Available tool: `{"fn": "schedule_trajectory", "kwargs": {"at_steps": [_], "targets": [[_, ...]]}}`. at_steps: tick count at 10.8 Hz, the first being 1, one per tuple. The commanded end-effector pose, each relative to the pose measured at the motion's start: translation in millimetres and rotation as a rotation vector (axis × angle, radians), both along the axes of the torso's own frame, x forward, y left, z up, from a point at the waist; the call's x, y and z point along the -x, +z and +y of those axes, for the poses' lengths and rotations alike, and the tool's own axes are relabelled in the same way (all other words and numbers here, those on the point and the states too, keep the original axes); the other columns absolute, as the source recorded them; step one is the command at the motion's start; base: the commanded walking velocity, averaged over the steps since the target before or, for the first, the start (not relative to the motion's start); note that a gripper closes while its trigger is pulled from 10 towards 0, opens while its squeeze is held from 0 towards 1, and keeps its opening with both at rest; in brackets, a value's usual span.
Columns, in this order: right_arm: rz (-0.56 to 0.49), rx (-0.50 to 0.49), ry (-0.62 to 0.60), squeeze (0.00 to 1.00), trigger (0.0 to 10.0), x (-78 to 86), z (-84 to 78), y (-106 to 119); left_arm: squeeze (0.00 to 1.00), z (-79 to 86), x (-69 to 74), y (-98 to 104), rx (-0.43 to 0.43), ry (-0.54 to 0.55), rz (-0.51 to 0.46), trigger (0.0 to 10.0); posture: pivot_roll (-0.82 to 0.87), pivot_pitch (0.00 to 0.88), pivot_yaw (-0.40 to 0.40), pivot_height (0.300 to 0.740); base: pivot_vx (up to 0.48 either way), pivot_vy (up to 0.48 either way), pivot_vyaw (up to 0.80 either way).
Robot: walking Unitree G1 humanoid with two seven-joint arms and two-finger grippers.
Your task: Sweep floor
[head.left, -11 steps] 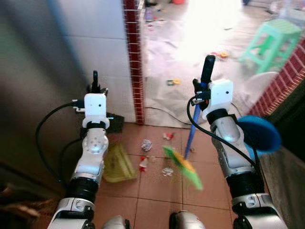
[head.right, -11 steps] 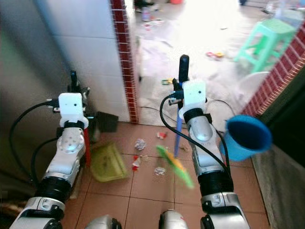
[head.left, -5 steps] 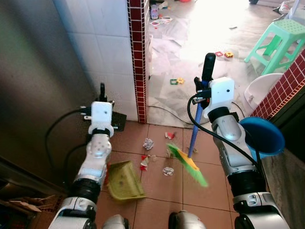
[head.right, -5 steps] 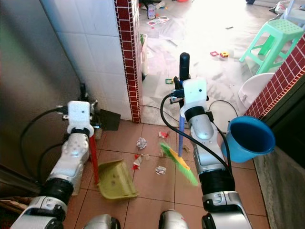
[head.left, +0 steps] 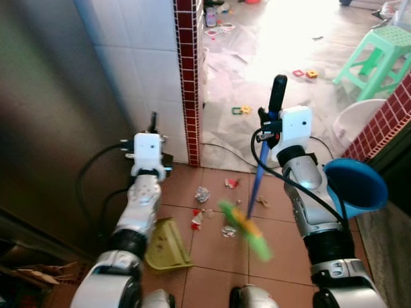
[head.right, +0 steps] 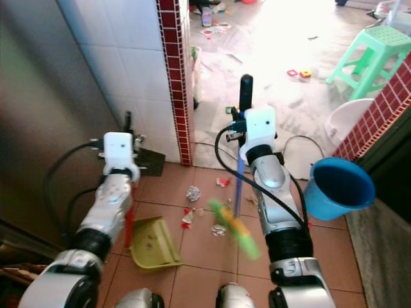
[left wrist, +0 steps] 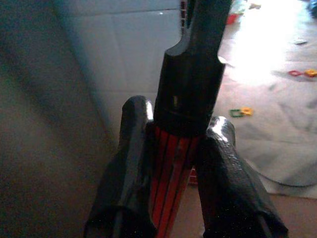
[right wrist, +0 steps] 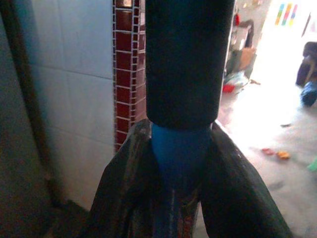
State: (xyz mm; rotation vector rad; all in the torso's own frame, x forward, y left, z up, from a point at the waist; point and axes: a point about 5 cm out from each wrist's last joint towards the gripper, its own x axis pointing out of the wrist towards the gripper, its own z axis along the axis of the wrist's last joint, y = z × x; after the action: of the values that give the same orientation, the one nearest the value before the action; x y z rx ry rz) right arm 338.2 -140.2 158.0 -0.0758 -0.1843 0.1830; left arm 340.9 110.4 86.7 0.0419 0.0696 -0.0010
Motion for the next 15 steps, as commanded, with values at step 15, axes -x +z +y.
{"fn": "schedule_trajectory", "kwargs": {"at_steps": [15], "targets": [[-0.099,-0.129,0.128,0.00,10.0,-16.1,18.8,77.8,0.00,-38.7,20.9,-45.4,0.361,-0.143,0.288,10.0,-0.07,0.081,0.010,0.740,0.000,0.000,0.00]]}}
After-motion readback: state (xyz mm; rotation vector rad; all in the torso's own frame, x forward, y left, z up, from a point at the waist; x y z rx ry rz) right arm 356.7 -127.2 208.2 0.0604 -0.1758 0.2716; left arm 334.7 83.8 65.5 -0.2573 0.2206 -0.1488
